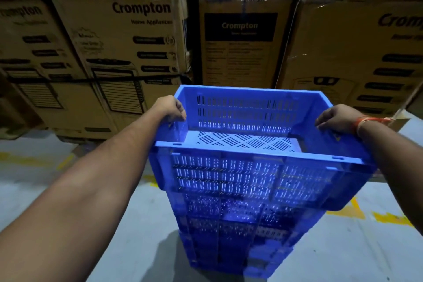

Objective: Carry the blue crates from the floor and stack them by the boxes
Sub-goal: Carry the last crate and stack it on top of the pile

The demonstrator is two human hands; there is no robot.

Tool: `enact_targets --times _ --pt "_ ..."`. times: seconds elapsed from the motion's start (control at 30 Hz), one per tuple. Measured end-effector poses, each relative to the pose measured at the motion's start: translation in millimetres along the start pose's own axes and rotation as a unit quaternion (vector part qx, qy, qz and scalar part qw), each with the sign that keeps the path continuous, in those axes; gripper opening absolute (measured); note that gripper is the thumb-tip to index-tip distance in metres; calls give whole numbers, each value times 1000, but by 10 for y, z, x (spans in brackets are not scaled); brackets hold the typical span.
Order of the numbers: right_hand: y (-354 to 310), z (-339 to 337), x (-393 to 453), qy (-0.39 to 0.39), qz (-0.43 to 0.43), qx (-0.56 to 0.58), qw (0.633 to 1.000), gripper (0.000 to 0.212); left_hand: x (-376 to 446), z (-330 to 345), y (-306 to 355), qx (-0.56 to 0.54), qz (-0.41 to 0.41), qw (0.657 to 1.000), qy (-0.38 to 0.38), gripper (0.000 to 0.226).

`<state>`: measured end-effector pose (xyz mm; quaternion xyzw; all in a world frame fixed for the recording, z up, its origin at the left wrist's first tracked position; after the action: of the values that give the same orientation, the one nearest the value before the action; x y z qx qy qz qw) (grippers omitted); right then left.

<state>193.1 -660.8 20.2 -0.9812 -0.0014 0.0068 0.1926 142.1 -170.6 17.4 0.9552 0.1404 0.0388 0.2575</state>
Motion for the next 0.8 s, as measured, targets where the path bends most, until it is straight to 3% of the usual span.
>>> enact_targets --times 0.8 --pt "-131 -30 229 -7 10 -46 999 14 154 54 -1 19 -8 1000 9 4"
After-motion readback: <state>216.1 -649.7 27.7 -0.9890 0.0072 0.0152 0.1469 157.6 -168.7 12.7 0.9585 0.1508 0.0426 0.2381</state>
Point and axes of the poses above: each hand's wrist, its own x-axis towards the middle knuckle, its own z-axis out of the palm, y = z × x, the point moved 5 cm from there along x, towards the middle knuckle, and after that the axes turned 6 degrees about y, right-handed, at the moved point
